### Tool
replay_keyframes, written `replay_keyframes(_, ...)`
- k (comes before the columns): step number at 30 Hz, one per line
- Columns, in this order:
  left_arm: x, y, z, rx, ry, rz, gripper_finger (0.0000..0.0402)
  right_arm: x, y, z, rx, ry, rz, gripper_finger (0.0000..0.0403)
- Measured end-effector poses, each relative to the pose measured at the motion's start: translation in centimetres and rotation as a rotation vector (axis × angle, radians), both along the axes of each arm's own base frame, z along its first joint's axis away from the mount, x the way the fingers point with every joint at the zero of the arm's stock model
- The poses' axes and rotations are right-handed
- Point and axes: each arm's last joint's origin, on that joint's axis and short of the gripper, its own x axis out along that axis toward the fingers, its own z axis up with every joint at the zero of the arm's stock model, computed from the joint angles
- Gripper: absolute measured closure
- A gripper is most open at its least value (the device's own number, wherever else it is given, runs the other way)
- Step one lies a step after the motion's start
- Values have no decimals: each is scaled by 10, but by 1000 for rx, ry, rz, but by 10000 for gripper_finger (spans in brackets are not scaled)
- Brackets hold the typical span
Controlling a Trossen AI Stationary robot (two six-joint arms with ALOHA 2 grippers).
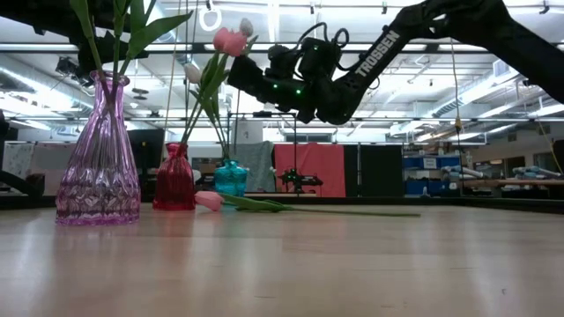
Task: Sort flowers into vase by color
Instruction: Put the white tulip into the blue vase
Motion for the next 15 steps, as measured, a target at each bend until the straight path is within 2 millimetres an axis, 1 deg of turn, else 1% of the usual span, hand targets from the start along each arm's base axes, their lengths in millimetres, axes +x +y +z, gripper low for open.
replay_keyframes(3, 0, 0, 0, 0, 0, -1, 149, 1, 0, -1, 15, -1, 18, 400)
replay_keyframes(5, 0, 0, 0, -3, 3, -18, 149, 3, 0, -5, 26, 44, 34, 400)
replay_keyframes(7, 0, -1, -1, -4, 9, -34, 149, 2, 1, -1, 23, 70, 63, 400)
replay_keyframes(8, 0, -1, -1, -5, 10, -38, 149, 1, 2, 6, 11, 67, 85, 400)
replay_keyframes(10, -1, -1, 2, 18, 20, -36, 149, -4, 6, 30, -25, 39, 123, 400)
replay_keyframes(13, -8, 0, 20, 51, 1, -1, 149, -15, 12, 70, -66, 67, 148, 400)
replay_keyframes(15, -14, 1, 34, 87, -9, 31, 149, -23, 15, 89, -75, 119, 167, 400)
